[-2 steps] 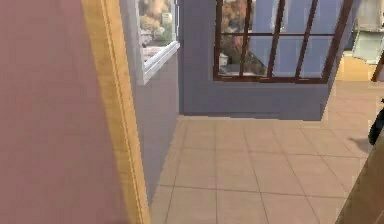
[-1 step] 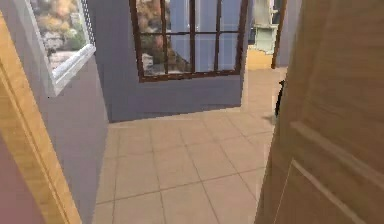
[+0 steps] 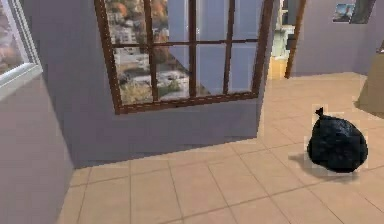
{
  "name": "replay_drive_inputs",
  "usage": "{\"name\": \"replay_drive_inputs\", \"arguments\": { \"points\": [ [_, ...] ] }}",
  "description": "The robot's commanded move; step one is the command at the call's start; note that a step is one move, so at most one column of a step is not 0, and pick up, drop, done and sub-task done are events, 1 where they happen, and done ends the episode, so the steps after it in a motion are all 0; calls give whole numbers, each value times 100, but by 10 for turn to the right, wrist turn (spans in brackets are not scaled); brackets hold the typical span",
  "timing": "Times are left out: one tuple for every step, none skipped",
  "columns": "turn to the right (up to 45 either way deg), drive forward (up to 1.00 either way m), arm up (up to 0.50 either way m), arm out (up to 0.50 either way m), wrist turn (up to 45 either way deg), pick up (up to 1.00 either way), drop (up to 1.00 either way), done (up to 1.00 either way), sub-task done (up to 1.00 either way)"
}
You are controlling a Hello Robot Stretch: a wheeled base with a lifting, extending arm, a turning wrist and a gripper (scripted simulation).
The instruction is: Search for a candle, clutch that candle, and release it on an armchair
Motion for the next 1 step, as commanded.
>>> {"name": "replay_drive_inputs", "arguments": {
  "points": [
    [-60, 0, 0, 0, 0, 0, 0, 0, 0]
  ]
}}
